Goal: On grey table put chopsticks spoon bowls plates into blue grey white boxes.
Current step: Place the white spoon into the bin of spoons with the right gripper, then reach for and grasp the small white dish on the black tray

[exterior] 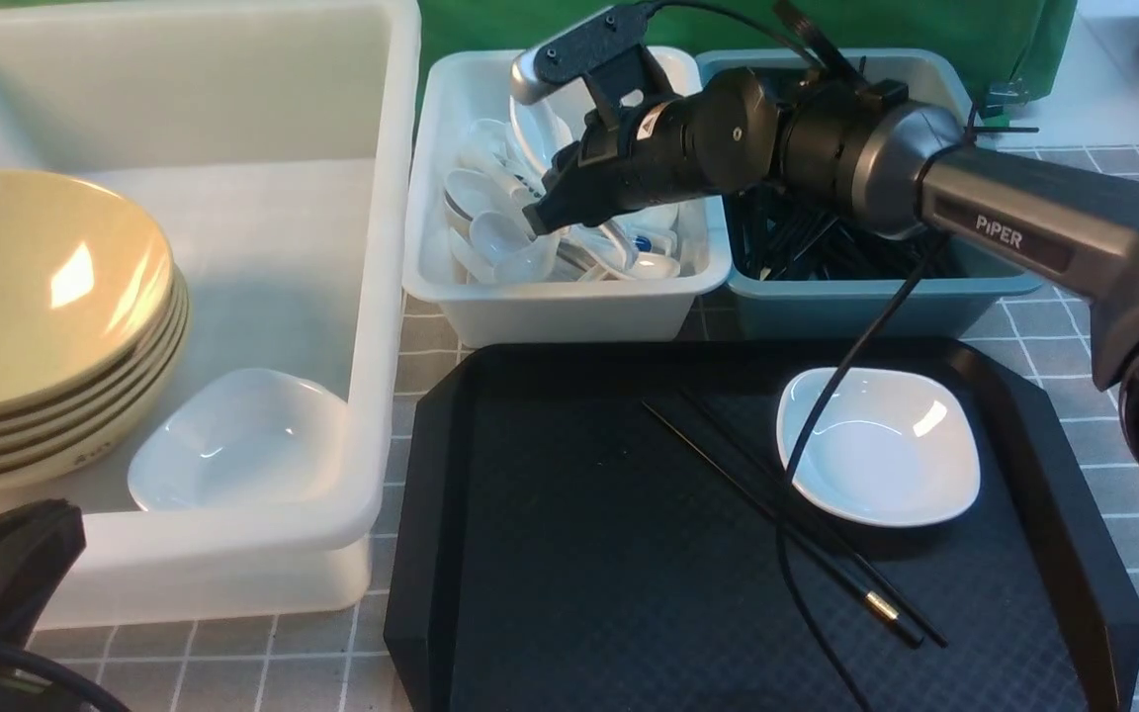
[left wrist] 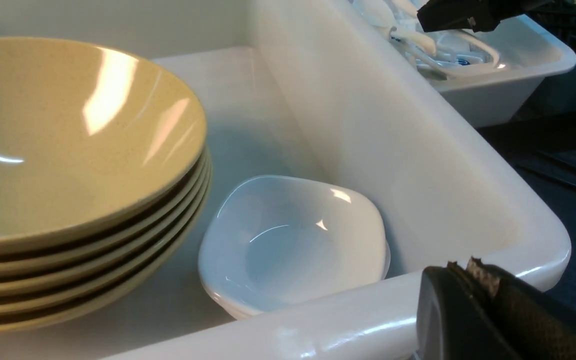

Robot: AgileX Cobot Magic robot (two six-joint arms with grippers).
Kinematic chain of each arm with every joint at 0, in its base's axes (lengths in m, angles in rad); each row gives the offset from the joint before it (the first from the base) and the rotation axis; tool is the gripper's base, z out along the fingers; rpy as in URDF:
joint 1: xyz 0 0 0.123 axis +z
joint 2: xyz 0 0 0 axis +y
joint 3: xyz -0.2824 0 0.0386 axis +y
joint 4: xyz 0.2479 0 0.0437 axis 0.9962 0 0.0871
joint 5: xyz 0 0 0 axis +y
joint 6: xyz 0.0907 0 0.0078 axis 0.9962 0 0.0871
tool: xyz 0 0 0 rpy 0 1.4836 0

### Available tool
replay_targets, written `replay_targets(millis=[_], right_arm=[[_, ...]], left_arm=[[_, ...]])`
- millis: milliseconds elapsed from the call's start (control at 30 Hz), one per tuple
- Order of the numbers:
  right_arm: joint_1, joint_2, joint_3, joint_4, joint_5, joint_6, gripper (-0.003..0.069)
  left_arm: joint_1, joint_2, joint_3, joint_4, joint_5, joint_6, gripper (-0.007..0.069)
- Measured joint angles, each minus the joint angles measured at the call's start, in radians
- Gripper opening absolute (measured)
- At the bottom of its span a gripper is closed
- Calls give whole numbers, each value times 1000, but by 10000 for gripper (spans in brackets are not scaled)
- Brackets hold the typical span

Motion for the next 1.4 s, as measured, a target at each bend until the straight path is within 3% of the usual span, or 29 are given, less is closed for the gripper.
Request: replay_targets(millis=[200, 233, 267, 367, 533, 633, 667, 733, 767, 867, 1100, 1233, 1300, 1400], right_arm=[[0, -131, 0, -171, 237, 72, 438], [0, -222, 0, -286, 361, 143, 455], [0, -244, 0, -299, 389, 160, 456], [-9, -450, 18, -551, 568, 302, 456], [-103, -597, 163, -616, 645, 406, 456], [-221, -635, 389, -520, 644, 428, 456], [-277, -630, 531, -413, 591, 415, 456], [-306, -622, 616, -344, 543, 402, 456], [-344, -606, 734, -248, 463, 375, 456], [-386, -583, 864, -69, 343, 303, 456], [-400, -495, 908, 139, 204, 185, 434], [-395, -464, 908, 202, 194, 97, 286], [-391, -468, 908, 211, 199, 57, 167], [-391, -508, 906, 232, 233, 18, 120]], left_arm=[[0, 0, 0, -1, -7, 0, -11], [0, 0, 0, -1, -8, 0, -11], [0, 0, 0, -1, -8, 0, -11], [0, 0, 0, -1, -8, 0, -11], [-2, 0, 0, -1, -8, 0, -11], [-26, 0, 0, -1, -9, 0, -11], [-43, 0, 0, -1, -9, 0, -11], [-53, 0, 0, -1, -10, 0, -11], [-62, 0, 0, -1, -10, 0, -11], [-69, 0, 2, -1, -14, 0, -11], [-70, 0, 18, 0, -43, 2, -11], [-70, 0, 19, 0, -59, 26, -11], [-70, -3, 19, -1, -63, 41, -11], [-70, -30, 6, -11, -72, 45, -11]])
